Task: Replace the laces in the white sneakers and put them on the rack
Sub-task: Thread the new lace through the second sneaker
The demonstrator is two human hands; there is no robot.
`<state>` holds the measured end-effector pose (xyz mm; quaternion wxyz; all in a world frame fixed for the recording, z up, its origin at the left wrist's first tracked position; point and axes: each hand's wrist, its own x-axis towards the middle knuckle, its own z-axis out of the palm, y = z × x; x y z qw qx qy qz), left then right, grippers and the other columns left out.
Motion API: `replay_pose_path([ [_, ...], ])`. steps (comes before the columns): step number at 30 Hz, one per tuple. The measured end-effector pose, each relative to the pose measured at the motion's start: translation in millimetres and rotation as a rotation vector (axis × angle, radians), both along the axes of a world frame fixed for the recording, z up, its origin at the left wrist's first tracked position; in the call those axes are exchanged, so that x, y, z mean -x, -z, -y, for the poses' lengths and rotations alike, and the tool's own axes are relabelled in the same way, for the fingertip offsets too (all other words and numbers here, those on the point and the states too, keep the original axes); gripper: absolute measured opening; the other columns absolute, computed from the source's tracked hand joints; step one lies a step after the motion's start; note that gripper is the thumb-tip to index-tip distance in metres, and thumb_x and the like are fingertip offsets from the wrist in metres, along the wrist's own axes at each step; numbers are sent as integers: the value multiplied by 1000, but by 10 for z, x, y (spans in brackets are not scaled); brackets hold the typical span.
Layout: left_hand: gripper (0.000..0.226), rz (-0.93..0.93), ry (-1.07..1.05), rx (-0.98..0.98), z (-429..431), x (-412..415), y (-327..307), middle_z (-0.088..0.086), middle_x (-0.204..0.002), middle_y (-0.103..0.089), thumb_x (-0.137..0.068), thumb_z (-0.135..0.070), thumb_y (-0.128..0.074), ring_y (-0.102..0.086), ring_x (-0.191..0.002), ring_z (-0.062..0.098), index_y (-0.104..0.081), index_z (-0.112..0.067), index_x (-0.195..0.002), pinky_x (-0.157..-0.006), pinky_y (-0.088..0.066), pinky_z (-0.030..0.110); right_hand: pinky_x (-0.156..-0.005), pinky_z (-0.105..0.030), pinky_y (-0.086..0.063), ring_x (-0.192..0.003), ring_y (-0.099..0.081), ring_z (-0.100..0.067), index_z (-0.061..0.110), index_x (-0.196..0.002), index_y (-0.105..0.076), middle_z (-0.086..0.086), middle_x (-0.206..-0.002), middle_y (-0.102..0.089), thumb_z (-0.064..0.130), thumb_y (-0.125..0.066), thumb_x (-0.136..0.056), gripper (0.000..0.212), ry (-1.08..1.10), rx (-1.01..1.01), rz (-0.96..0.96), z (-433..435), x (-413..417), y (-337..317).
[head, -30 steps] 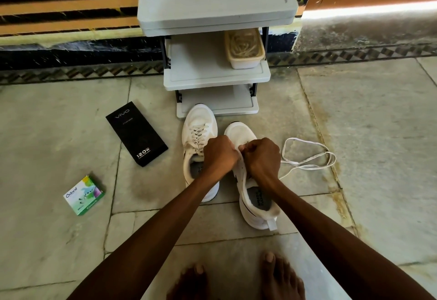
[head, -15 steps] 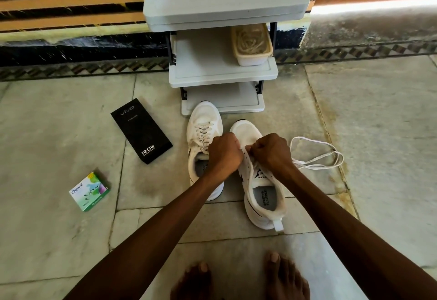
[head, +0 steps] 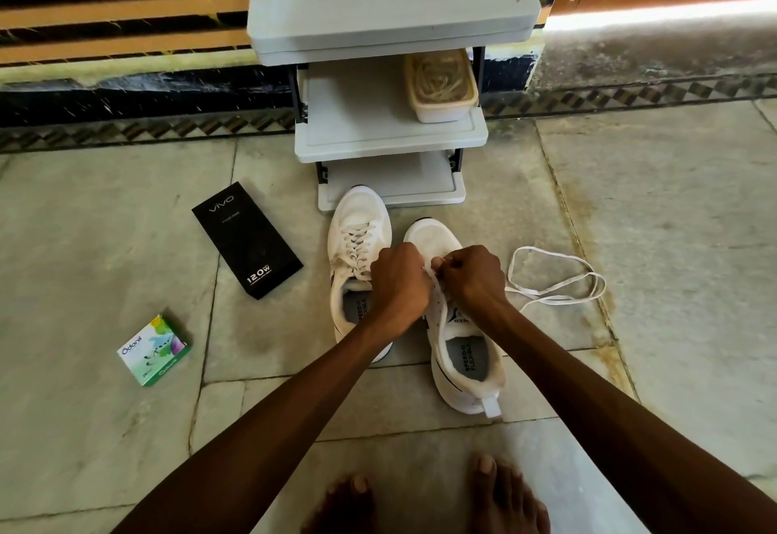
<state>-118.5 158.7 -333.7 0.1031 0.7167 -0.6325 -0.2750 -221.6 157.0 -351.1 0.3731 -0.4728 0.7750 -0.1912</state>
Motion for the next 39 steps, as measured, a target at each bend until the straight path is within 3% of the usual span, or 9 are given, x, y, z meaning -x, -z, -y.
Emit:
replay_pose_path([
  [8, 15, -25, 17, -18, 1, -34, 35, 10, -102, -68, -94, -14, -56, -62, -98, 28, -61, -7, -106, -79, -50, 36, -61, -25, -42, -63, -63, -11, 24, -86, -71, 4, -67, -69, 41, -44, -102, 36, 73, 333, -43, -223, 150, -311],
  [13, 23, -51, -1, -103, 29, -62, -12, 14, -110, -64, -91, -12, -59, -60, -103, 31, -58, -6, -113, -85, -53, 40, -71, -25, -54, -74, -68, -15, 21, -88, -78, -2, -86, -75, 23, -64, -91, 14, -212, 29, -33, -362, 134, -478],
  [17, 23, -31, -10, -106, 51, -97, -3, 12, -111, -66, -91, -13, -60, -61, -102, 30, -60, -7, -113, -79, -50, 36, -69, -22, -44, -84, -67, -18, 17, -91, -79, -1, -90, -74, 37, -77, -80, 23, -187, 11, -146, -400, 36, -509],
  [22, 9, -91, 7, 96, 58, -157, -162, 13, -98, -67, -89, -6, -57, -65, -92, 29, -60, -5, -97, -78, -55, 42, -54, -14, -34, -75, -61, -14, 14, -100, -77, -5, -96, -74, 27, -81, -75, 28, -118, 41, -109, -480, -16, -412],
  [27, 11, -498, -161, 233, 430, -475, -715, 1, -88, -70, -89, -5, -62, -67, -83, 15, -62, -13, -81, -80, -55, 33, -71, -33, -54, -73, -66, -19, 12, -81, -78, -6, -80, -74, 20, -86, -66, 19, -34, 28, 1, -460, 38, -405],
  [30, 16, -1143, -279, 63, 487, -571, -994, 8, -94, -72, -96, 1, -51, -70, -88, 17, -53, -11, -86, -85, -55, 28, -70, -30, -52, -72, -66, -17, 15, -79, -78, -2, -74, -71, 22, -86, -67, 16, -34, 44, 0, -456, 43, -387],
  [32, 15, -1292, -270, -110, 421, -525, -932, 10, -91, -72, -98, 2, -45, -71, -82, 20, -49, -10, -90, -79, -59, 33, -67, -29, -51, -72, -67, -18, 15, -77, -78, -4, -73, -72, 24, -84, -68, 14, -43, 60, -25, -471, 31, -379],
  [35, 16, -818, -85, -173, 271, -388, -631, 4, -75, -66, -94, 1, -47, -61, -63, 16, -50, -14, -91, -57, -48, 29, -62, -25, -47, -68, -64, -15, 17, -75, -77, -2, -71, -71, 25, -82, -69, 11, -32, 84, -25, -499, 22, -371],
  [39, 38, 259, 418, -59, 73, -218, -422, 15, -116, -64, -90, -3, -60, -64, -104, 30, -51, -11, -126, -87, -52, 39, -51, -11, -37, -58, -56, -8, 16, -81, -78, -2, -74, -71, 25, -81, -73, 12, -57, 89, -21, -492, 27, -357],
])
